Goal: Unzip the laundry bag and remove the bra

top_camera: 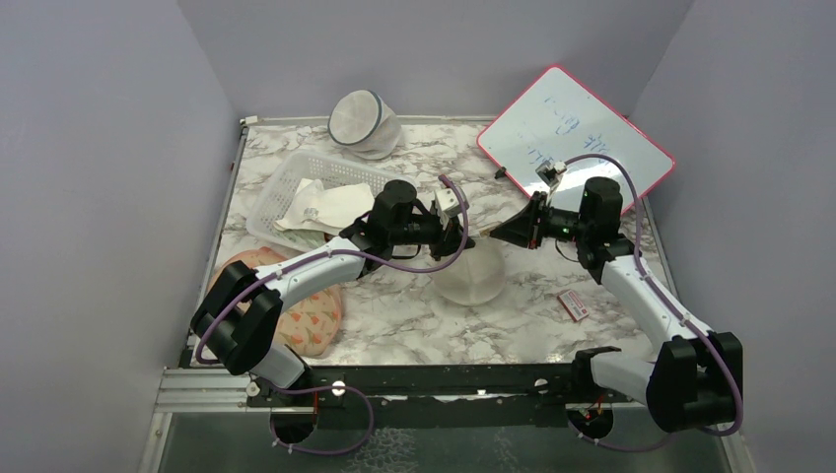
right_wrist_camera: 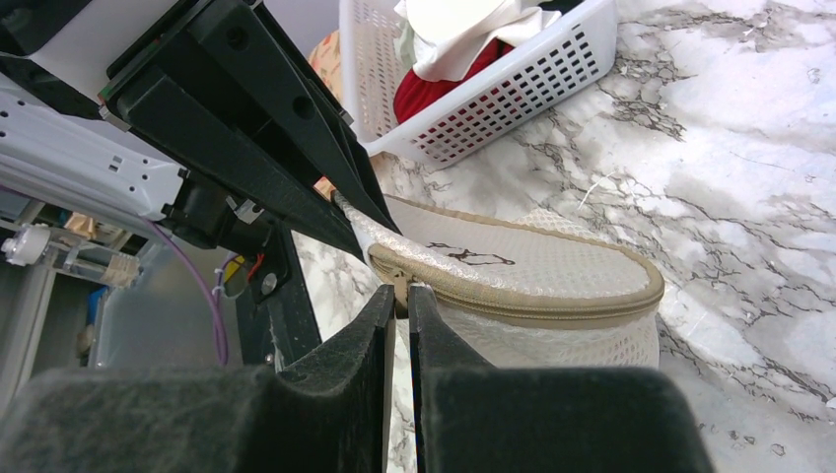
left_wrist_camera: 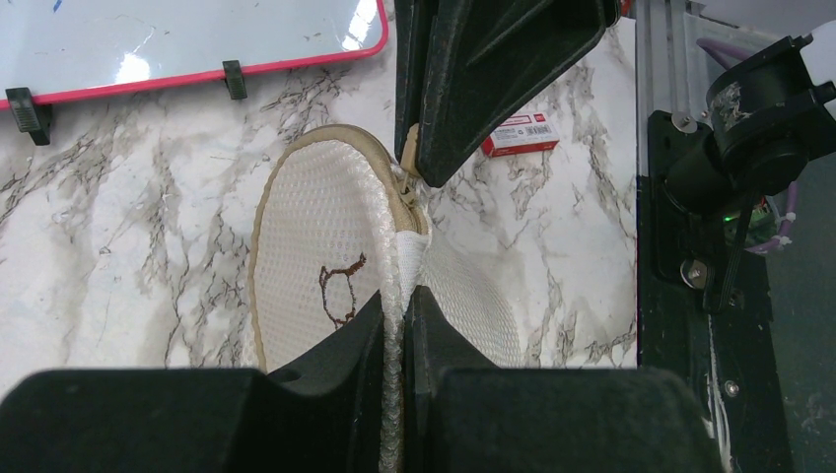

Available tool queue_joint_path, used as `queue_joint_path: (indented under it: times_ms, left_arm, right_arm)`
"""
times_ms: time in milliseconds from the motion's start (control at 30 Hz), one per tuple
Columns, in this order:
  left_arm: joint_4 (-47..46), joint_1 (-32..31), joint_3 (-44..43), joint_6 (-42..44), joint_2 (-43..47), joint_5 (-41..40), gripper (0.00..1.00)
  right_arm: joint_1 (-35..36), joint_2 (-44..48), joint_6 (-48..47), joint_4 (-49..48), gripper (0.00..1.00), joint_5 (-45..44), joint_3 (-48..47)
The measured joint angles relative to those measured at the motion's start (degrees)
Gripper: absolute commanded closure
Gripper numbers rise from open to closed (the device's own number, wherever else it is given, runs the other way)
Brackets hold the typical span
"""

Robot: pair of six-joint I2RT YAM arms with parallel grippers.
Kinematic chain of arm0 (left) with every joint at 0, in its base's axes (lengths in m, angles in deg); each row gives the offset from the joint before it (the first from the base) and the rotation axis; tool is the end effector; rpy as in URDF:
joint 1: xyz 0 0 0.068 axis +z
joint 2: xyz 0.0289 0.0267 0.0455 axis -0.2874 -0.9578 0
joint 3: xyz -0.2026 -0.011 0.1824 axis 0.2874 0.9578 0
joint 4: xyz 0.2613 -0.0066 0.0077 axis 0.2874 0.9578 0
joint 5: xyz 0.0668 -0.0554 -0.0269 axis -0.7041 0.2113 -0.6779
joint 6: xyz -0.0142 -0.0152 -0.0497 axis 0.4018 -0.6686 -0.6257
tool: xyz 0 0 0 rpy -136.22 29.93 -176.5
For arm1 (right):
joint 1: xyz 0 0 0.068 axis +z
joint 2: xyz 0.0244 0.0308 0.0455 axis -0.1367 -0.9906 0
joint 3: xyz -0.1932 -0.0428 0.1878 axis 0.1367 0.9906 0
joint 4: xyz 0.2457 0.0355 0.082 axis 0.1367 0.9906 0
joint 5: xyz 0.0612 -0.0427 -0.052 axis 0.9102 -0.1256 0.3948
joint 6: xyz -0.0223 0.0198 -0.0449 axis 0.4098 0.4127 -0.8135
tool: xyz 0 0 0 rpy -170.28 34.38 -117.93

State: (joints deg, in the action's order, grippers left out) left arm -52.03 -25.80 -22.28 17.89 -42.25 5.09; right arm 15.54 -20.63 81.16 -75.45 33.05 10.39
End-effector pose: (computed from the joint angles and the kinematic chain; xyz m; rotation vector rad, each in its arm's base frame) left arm 0.2362 -0.2452 0.2710 1.0868 1.6028 -1.1266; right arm 0.2374 0.0632 0.2673 -0.5212 1.9095 1.3442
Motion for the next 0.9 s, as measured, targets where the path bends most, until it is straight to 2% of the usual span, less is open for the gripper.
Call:
queue_joint_path:
  times_ms: [133, 500, 733, 900]
  left_arm:
    - [-0.02, 0.00, 0.00, -0.02, 0.00, 0.04, 1.00]
    - [-0.44, 0.00, 0.00, -0.22, 0.00, 0.15, 1.00]
    - [-0.48, 0.00, 0.00, -0.24, 0.00, 0.20, 1.00]
    - [-0.59, 0.00, 0.00, -0.37, -0.02, 0.33, 1.00]
  right_arm:
    - [0.00, 0.00, -0.11, 0.04, 0.80, -0.04, 0.00]
    - [0.00, 0.00, -0.37, 0.04, 0.77, -0.09, -0.02]
    - [0.00, 0.79, -0.37, 1.88, 0.71, -2.40, -1.46]
    - [0.00, 1.97, -0.39, 2.56, 0.72, -4.11, -1.68]
